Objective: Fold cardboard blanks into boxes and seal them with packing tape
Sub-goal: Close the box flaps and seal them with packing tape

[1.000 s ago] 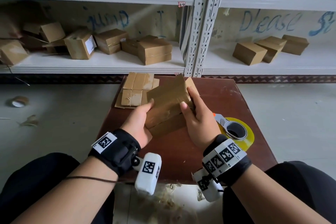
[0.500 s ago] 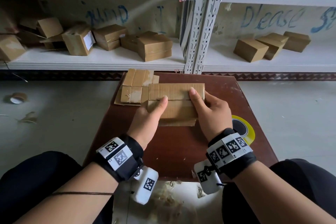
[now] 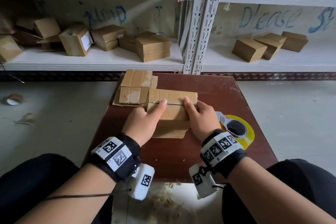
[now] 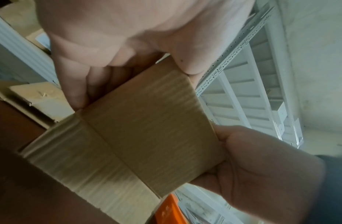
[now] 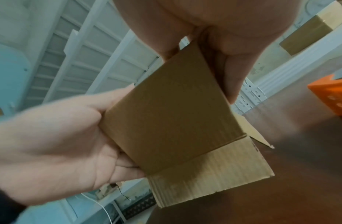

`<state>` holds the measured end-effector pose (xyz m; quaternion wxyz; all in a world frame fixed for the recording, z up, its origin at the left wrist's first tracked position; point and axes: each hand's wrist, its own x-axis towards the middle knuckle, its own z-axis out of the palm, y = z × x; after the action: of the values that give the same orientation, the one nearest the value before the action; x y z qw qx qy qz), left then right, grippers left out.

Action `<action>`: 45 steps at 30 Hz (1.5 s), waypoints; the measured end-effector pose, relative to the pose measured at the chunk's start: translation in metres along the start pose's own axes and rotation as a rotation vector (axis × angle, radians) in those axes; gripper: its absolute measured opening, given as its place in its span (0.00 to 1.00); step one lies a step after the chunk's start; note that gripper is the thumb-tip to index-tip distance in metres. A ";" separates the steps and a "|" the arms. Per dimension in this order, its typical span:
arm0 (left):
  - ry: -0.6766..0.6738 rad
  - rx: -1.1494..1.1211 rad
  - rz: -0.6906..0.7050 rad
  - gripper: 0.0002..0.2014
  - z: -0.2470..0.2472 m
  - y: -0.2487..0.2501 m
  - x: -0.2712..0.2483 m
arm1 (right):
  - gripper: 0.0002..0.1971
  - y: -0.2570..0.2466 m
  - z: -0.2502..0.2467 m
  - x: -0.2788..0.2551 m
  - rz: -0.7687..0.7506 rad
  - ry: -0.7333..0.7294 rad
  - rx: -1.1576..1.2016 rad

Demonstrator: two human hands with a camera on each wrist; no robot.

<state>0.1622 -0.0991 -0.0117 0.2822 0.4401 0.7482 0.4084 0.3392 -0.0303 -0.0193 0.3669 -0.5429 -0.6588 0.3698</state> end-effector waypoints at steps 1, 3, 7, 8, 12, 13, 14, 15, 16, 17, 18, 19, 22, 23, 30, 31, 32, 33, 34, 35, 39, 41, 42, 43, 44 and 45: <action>-0.014 0.002 0.007 0.36 -0.004 0.002 0.000 | 0.25 0.000 -0.001 0.001 0.000 -0.003 0.013; -0.018 0.003 0.047 0.36 -0.012 0.001 0.005 | 0.29 0.002 -0.002 0.005 0.002 -0.019 0.055; 0.024 -0.170 0.085 0.31 -0.024 -0.001 0.020 | 0.29 0.002 0.001 0.003 0.049 -0.058 0.258; 0.029 -0.188 0.111 0.25 -0.025 -0.001 0.023 | 0.29 -0.003 -0.001 -0.001 0.055 -0.060 0.282; 0.039 0.049 0.306 0.22 -0.013 0.001 0.019 | 0.31 -0.018 -0.013 -0.007 0.068 0.014 0.017; 0.049 0.081 0.328 0.22 -0.010 0.001 0.018 | 0.31 -0.021 -0.015 -0.007 0.056 0.033 -0.089; 0.052 0.090 0.319 0.21 -0.008 0.002 0.015 | 0.30 -0.022 -0.016 -0.007 0.033 0.033 -0.169; 0.055 0.085 0.285 0.22 -0.006 0.001 0.015 | 0.28 -0.020 -0.016 -0.006 0.005 0.022 -0.206; 0.056 0.082 0.257 0.27 -0.006 0.000 0.015 | 0.26 -0.019 -0.015 -0.007 -0.020 0.007 -0.207; 0.058 0.072 0.238 0.32 -0.007 -0.002 0.017 | 0.24 -0.015 -0.013 -0.006 -0.045 -0.015 -0.185; 0.053 0.063 0.214 0.38 -0.009 -0.004 0.019 | 0.24 -0.013 -0.012 -0.005 -0.065 -0.042 -0.146; 0.052 0.051 0.196 0.42 -0.010 -0.005 0.022 | 0.24 -0.009 -0.012 -0.004 -0.080 -0.062 -0.097; 0.043 -0.013 0.120 0.44 -0.011 -0.006 0.028 | 0.18 -0.005 -0.013 0.001 -0.107 -0.060 0.091; 0.047 -0.034 0.108 0.44 -0.009 -0.007 0.028 | 0.14 -0.008 -0.015 0.001 -0.098 -0.062 0.132; 0.097 0.130 0.103 0.36 0.003 0.007 0.006 | 0.20 -0.015 -0.017 -0.008 -0.140 0.036 -0.221; 0.094 0.112 0.105 0.38 0.000 0.005 0.009 | 0.16 -0.014 -0.019 -0.004 -0.162 0.017 -0.159; 0.102 0.088 0.117 0.40 -0.003 0.003 0.012 | 0.14 -0.013 -0.022 0.000 -0.181 -0.008 -0.086; 0.118 0.059 0.134 0.42 -0.005 0.002 0.015 | 0.13 -0.011 -0.024 0.004 -0.189 -0.041 -0.003; 0.130 0.042 0.146 0.42 -0.008 0.003 0.016 | 0.15 -0.010 -0.026 0.006 -0.181 -0.073 0.103; 0.142 0.029 0.148 0.40 -0.011 0.004 0.017 | 0.19 -0.008 -0.026 0.009 -0.150 -0.096 0.209; 0.157 -0.145 0.135 0.30 -0.018 0.006 0.017 | 0.23 -0.015 -0.029 0.005 -0.006 -0.148 0.346; 0.149 -0.130 0.185 0.24 -0.018 0.007 0.013 | 0.26 -0.019 -0.026 -0.004 -0.058 -0.089 0.164; 0.145 -0.097 0.213 0.24 -0.017 0.008 0.010 | 0.28 -0.020 -0.022 -0.008 -0.079 -0.036 0.025; 0.137 -0.073 0.230 0.24 -0.015 0.008 0.010 | 0.29 -0.019 -0.018 -0.011 -0.081 0.011 -0.074; 0.127 -0.075 0.244 0.24 -0.012 0.008 0.009 | 0.30 -0.019 -0.014 -0.013 -0.078 0.039 -0.110; 0.115 -0.092 0.254 0.24 -0.010 0.007 0.010 | 0.30 -0.015 -0.009 -0.013 -0.076 0.048 -0.110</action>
<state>0.1531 -0.0915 -0.0015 0.2047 0.4938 0.6819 0.4992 0.3421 -0.0442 -0.0032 0.3661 -0.5455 -0.6892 0.3057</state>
